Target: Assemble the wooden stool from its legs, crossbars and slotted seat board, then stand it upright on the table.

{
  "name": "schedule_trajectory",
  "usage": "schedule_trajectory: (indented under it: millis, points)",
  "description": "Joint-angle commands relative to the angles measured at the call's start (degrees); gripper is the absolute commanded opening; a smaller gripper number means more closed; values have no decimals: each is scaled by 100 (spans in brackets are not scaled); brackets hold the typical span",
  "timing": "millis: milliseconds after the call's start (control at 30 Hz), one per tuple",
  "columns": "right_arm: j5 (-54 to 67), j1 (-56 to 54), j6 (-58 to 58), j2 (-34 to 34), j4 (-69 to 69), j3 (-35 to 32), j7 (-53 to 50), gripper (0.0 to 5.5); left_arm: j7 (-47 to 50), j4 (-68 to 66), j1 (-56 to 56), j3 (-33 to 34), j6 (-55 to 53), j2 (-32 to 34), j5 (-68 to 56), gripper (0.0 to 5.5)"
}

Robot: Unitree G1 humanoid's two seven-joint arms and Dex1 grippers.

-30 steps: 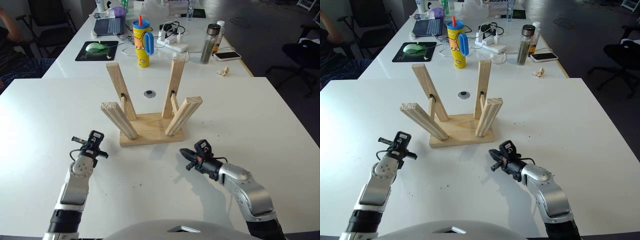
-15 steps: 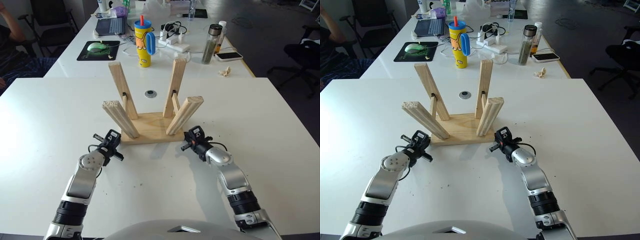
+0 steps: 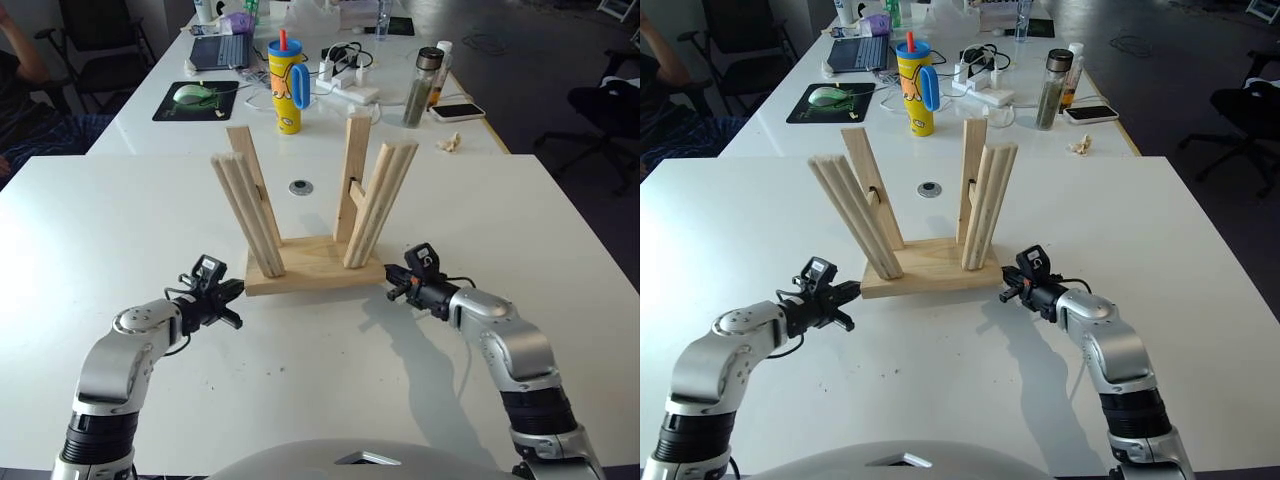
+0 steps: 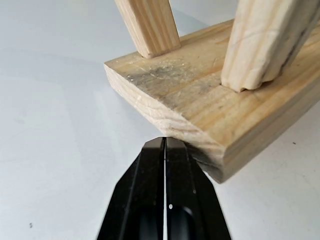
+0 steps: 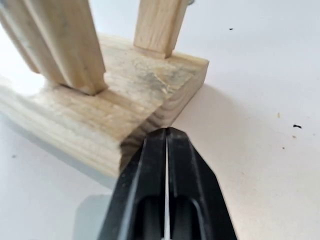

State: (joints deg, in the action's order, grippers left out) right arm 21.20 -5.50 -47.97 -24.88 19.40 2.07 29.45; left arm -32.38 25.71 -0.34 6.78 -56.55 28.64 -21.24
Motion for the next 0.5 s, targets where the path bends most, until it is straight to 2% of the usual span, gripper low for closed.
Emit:
schedule_trajectory:
  millis: [33,167,267,400,433,500]
  points:
    - [2599,-1051,-1049,50,1593,146,1562,0,-1527,1454,-926,-6,-766,280,-2415,1]
    - [3255,-1338,-1441,-52,1675,-266,1467,0,-1560,1478,-944,325,-1008,497,-2800,1]
    - [3250,-1442,-1472,-89,1603,-408,1355,0,-1430,1316,-996,477,-991,531,-2815,1]
    - [1682,-867,-534,-940,1025,-93,1552,0,-1812,641,75,-205,948,1742,-660,1]
    - [1511,-663,-415,-1176,920,-58,1690,0,-1927,408,354,-308,1382,2023,-279,17]
    - [1075,-172,-11,-1778,709,63,2053,34,-2390,13,816,-116,1857,2299,-156,44]
